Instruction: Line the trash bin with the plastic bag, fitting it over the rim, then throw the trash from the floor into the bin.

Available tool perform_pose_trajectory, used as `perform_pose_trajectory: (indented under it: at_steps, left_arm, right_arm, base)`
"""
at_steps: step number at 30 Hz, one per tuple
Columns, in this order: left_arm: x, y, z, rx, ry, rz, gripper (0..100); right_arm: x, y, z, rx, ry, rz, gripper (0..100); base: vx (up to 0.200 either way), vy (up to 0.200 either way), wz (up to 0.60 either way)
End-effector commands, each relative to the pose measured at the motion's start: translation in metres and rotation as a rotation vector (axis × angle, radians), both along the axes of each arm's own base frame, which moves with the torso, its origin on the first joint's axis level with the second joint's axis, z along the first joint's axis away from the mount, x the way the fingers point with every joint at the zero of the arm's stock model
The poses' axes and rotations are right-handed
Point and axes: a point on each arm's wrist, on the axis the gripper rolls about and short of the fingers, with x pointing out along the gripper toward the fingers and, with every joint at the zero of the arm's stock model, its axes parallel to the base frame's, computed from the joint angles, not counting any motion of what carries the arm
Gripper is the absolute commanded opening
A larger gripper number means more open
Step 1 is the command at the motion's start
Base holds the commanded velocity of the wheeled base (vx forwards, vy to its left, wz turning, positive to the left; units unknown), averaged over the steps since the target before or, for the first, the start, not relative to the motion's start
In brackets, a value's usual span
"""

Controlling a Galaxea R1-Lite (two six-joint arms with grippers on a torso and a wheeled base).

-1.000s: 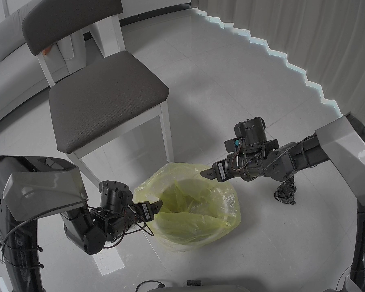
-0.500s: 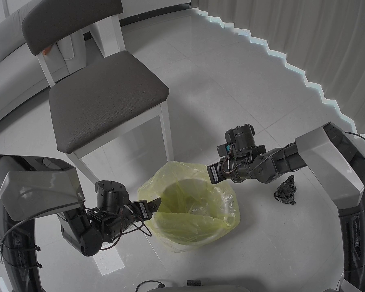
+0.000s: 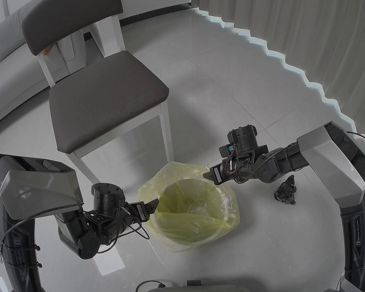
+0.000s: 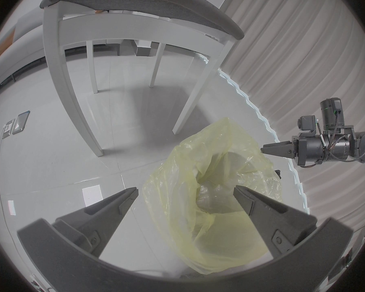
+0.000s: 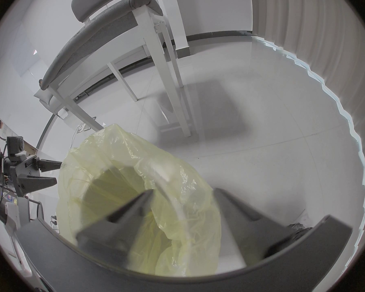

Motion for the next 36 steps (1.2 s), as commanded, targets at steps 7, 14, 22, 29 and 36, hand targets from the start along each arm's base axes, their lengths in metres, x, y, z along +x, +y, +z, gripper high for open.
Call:
perform_pose_trajectory:
  at_steps: [7, 14, 22, 29, 36]
  left_arm:
    - [-0.002, -0.002, 0.000, -0.002, -0.009, -0.006, 100]
    - [-0.002, -0.002, 0.001, -0.002, -0.013, -0.006, 100]
    - [0.006, -0.002, -0.007, 0.005, -0.010, 0.003, 100]
    - [0.013, 0.001, -0.015, 0.029, -0.005, 0.019, 100]
    - [0.024, 0.011, -0.019, 0.051, -0.014, 0.064, 100]
  right_arm:
    - [-0.003, 0.000, -0.010, -0.022, 0.024, 0.010, 100]
    - [0.009, -0.003, -0.025, -0.029, 0.030, -0.004, 0]
    - [0.023, -0.012, -0.022, -0.021, 0.006, -0.035, 0]
    - [0.039, -0.006, -0.027, -0.027, 0.027, -0.039, 0]
    - [0.038, 0.006, -0.040, -0.035, 0.036, -0.015, 0]
  base:
    - [0.000, 0.000, 0.00]
    - [0.000, 0.000, 0.00]
    - [0.000, 0.000, 0.00]
    - [0.000, 0.000, 0.00]
    - [0.000, 0.000, 0.00]
